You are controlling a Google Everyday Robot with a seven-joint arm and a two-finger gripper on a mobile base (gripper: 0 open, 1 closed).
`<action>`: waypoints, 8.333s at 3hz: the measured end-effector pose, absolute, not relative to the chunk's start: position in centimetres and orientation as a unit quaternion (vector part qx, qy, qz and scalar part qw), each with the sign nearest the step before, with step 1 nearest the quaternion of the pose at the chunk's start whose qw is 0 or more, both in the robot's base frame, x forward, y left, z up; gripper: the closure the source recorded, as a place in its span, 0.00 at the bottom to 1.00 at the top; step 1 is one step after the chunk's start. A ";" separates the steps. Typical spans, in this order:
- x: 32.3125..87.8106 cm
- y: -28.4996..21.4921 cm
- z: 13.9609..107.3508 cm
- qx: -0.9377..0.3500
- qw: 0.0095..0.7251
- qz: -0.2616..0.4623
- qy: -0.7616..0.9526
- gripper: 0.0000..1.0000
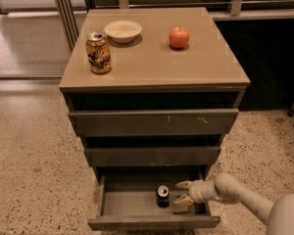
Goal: Pick pepsi can from bottom drawer and place on counter
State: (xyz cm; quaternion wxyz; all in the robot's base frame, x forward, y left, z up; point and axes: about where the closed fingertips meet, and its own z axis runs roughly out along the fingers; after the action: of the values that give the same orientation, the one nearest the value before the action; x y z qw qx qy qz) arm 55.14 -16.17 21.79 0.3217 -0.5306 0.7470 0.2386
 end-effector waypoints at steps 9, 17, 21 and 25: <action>56.4 -8.3 20.4 -0.554 0.370 0.327 0.671 1.00; 45.1 -6.8 66.5 -0.584 0.368 0.343 0.637 1.00; 43.3 -2.2 91.8 -0.647 0.392 0.292 0.586 1.00; 48.9 -6.1 93.5 -0.604 0.421 0.202 0.646 1.00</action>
Offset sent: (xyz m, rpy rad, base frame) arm 0.0294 0.0309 -0.0404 0.0696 -0.0602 0.0415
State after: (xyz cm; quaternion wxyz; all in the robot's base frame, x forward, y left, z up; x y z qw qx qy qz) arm 48.89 -6.07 93.53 0.4207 -0.6037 0.6463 0.2021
